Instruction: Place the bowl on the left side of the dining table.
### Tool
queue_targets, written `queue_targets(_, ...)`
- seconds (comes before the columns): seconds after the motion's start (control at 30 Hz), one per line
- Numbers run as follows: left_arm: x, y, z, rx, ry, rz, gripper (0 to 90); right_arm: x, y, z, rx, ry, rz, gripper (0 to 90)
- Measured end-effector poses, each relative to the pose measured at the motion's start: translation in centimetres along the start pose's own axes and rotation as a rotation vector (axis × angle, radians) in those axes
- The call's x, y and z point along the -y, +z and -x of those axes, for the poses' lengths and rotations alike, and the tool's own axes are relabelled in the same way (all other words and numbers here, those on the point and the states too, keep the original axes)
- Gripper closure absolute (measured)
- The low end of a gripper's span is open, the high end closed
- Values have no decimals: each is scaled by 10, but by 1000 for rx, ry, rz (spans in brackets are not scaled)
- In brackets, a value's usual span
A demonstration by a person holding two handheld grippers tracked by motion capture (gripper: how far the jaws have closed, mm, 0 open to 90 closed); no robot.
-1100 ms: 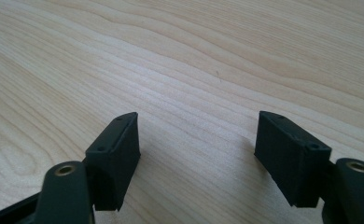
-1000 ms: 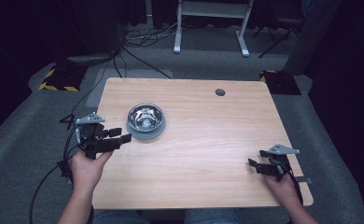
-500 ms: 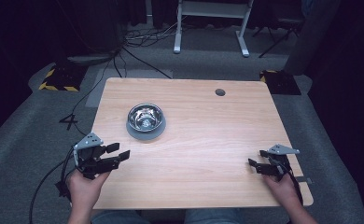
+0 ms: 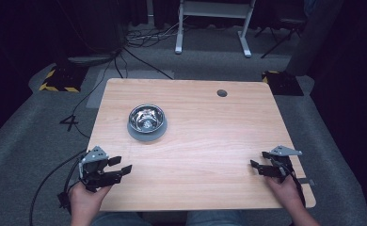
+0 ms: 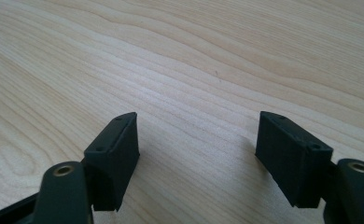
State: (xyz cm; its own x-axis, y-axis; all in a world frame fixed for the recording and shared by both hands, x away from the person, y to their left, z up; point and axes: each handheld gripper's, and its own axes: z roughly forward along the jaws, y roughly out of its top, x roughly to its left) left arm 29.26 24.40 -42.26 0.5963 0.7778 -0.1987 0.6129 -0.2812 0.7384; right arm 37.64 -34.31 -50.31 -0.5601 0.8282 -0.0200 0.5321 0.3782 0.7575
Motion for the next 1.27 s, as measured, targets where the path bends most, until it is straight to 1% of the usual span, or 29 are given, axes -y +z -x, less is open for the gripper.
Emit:
queue_targets(0.03,1,3,1,-13,10,-16,423,0,0,0,0,0,1,302)
queue_targets(0.07,2,5,2,-17,14,-26,423,0,0,0,0,0,0,302)
queue_targets(0.1,5,10,2,-12,15,-44,423,0,0,0,0,0,0,302)
queue_targets(0.2,7,16,1,-3,6,-67,423,0,0,0,0,0,0,302)
queue_targets(0.27,10,22,1,-3,6,-98,421,0,0,0,0,0,0,301)
queue_targets(0.33,13,29,2,-23,9,-148,412,0,0,0,1,0,0,300)
queue_targets(0.37,14,32,2,-24,12,-153,410,0,0,0,1,0,0,300)
queue_targets(0.4,16,34,2,-25,13,-173,409,0,0,0,1,0,0,300)
queue_targets(0.43,17,36,2,-30,9,-177,409,0,0,0,1,0,0,300)
queue_targets(0.5,20,43,2,-32,6,-207,408,0,0,0,1,0,0,300)
queue_targets(0.53,21,45,2,-34,9,-212,408,0,0,0,1,0,0,299)
queue_targets(0.6,21,50,4,-35,29,-238,406,0,0,0,1,0,0,300)
queue_targets(0.67,22,56,7,-53,57,-263,403,0,0,0,1,0,0,300)
queue_targets(0.7,23,58,9,-59,67,-268,402,0,0,0,1,0,0,300)
queue_targets(0.73,24,61,11,-46,72,-270,399,0,0,0,1,0,0,299)
queue_targets(0.8,26,65,15,-57,107,-280,394,0,0,0,1,0,0,299)
queue_targets(0.83,28,67,17,-51,103,-282,390,0,0,0,1,0,0,299)
queue_targets(0.87,29,69,18,-54,129,-275,371,0,0,0,1,0,0,298)
queue_targets(0.9,29,69,18,-67,155,-266,361,0,0,0,1,0,0,298)
queue_targets(0.93,30,70,20,-64,149,-260,354,0,0,0,2,1,1,297)
queue_targets(0.97,30,70,19,-79,174,-245,346,0,0,0,1,0,-1,296)
queue_targets(1.0,32,72,20,-68,166,-231,333,0,0,0,1,0,0,296)
queue_targets(1.03,34,74,21,-61,172,-218,306,0,0,0,3,1,2,296)
queue_targets(1.07,36,75,21,-67,193,-196,264,0,0,0,3,2,2,296)
queue_targets(1.1,39,79,22,-45,205,-166,218,0,0,0,1,1,1,295)
queue_targets(1.13,41,81,22,-28,215,-148,152,0,0,0,3,2,3,295)
queue_targets(1.17,42,82,21,-18,228,-134,117,0,0,0,2,1,1,295)
queue_targets(1.2,42,82,20,-24,230,-132,107,0,0,0,3,2,3,294)
queue_targets(1.27,41,83,20,-20,231,-134,104,0,0,0,3,1,2,294)
